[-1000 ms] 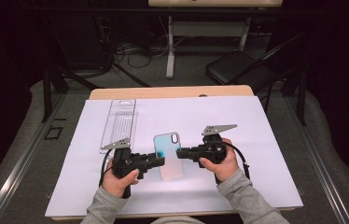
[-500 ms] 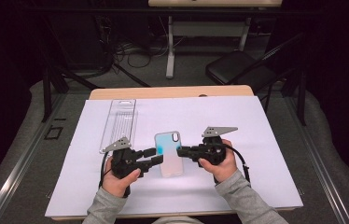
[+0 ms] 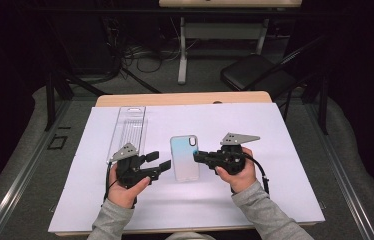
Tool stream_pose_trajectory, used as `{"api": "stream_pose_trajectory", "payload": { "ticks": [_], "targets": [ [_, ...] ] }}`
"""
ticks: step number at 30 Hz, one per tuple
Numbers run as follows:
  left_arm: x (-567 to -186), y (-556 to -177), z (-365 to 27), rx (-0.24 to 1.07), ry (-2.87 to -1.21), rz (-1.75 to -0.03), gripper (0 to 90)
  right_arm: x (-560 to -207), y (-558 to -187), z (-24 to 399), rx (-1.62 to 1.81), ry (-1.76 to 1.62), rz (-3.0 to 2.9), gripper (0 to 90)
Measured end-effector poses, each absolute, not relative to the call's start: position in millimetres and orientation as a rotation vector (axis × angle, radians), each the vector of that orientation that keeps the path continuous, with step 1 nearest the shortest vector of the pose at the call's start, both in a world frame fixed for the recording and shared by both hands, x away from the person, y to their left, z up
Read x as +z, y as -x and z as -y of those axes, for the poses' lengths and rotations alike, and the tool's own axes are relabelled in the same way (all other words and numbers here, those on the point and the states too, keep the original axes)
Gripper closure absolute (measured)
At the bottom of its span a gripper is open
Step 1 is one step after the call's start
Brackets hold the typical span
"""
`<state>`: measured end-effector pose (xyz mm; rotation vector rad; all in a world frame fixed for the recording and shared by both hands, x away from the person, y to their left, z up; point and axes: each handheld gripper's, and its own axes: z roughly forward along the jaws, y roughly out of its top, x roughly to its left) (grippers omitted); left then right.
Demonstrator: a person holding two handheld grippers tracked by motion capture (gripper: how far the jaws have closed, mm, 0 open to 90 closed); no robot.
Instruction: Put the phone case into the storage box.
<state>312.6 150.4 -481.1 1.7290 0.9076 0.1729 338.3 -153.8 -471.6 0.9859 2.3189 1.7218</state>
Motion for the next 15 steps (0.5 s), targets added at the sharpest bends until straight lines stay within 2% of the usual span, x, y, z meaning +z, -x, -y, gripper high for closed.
{"api": "stream_pose_trajectory", "payload": {
  "ticks": [15],
  "targets": [
    [-473.8, -305.5, -154.9, 0.247, -1.714, -0.917, 35.1, -475.7, -328.9, 145.2, 1.716, -0.982, -2.27, 83.0]
  ]
}}
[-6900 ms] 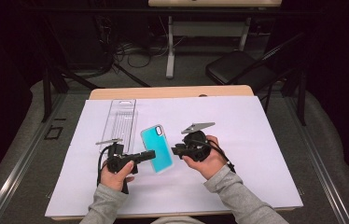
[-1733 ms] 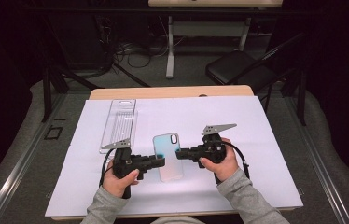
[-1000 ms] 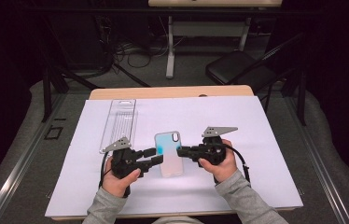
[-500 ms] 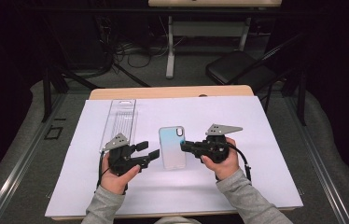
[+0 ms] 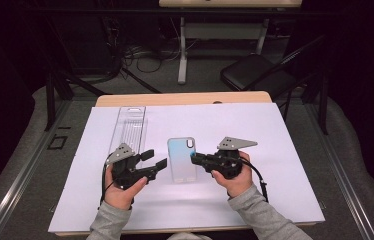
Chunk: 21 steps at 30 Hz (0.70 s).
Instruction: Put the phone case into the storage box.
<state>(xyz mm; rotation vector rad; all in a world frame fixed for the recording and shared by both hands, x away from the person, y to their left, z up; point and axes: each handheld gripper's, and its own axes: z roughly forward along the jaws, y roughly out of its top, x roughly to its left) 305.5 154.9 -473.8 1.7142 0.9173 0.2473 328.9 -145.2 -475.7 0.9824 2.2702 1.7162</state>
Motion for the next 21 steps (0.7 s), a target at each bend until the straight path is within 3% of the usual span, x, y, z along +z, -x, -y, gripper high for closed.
{"api": "stream_pose_trajectory", "payload": {
  "ticks": [21],
  "targets": [
    [-470.4, -301.5, -141.4, 0.217, -1.717, -0.902, 42.4, -476.7, -313.6, 145.4, 1.682, -0.997, -2.201, 82.9]
  ]
}}
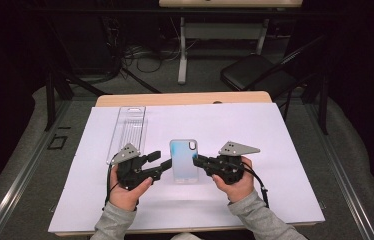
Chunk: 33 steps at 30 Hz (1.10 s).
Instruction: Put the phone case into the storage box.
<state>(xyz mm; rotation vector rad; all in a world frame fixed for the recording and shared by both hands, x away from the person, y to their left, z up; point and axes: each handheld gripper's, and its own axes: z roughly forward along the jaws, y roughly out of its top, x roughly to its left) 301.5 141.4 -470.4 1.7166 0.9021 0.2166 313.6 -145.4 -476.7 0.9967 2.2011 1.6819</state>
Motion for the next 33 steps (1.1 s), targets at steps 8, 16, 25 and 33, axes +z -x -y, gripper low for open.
{"api": "stream_pose_trajectory", "payload": {
  "ticks": [8, 16, 25, 33],
  "targets": [
    [-468.5, -299.5, -142.1, 0.232, -1.707, -0.91, 43.7, -477.0, -309.3, 142.6, 1.678, -0.986, -2.2, 82.9],
    [-468.4, -297.8, -142.7, 0.239, -1.691, -0.923, 47.3, -480.4, -307.2, 140.6, 1.672, -0.985, -2.194, 83.0],
    [-467.6, -296.1, -142.4, 0.215, -1.675, -0.948, 55.9, -482.6, -303.1, 135.3, 1.649, -0.97, -2.201, 83.0],
    [-467.3, -294.4, -140.9, 0.196, -1.671, -0.948, 63.3, -485.6, -302.2, 132.0, 1.643, -0.977, -2.212, 83.0]
  ]
}}
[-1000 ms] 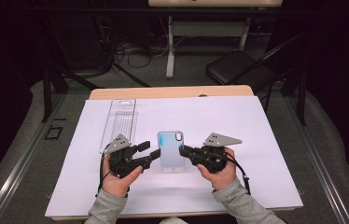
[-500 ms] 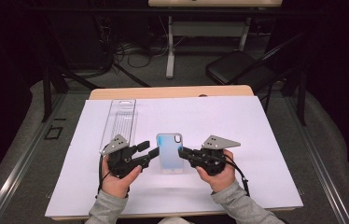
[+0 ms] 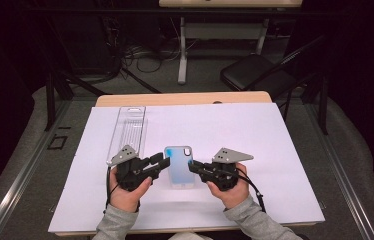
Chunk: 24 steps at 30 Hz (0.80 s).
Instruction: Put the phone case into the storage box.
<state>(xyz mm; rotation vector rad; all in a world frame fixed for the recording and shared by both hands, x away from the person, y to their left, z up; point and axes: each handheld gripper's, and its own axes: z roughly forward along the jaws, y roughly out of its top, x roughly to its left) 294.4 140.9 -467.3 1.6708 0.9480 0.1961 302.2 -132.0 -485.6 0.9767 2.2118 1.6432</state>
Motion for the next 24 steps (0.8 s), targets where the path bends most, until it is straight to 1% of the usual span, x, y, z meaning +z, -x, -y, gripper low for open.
{"api": "stream_pose_trajectory", "payload": {
  "ticks": [6, 15, 24],
  "targets": [
    [-466.4, -293.8, -141.5, 0.185, -1.659, -0.946, 68.4, -486.7, -302.5, 131.2, 1.64, -0.979, -2.214, 83.0],
    [-464.9, -293.4, -143.2, 0.19, -1.64, -0.942, 72.1, -489.0, -301.5, 128.5, 1.639, -0.97, -2.232, 83.0],
    [-464.7, -293.6, -144.2, 0.182, -1.641, -0.941, 72.5, -490.3, -301.1, 127.8, 1.646, -0.976, -2.242, 83.0]
  ]
}}
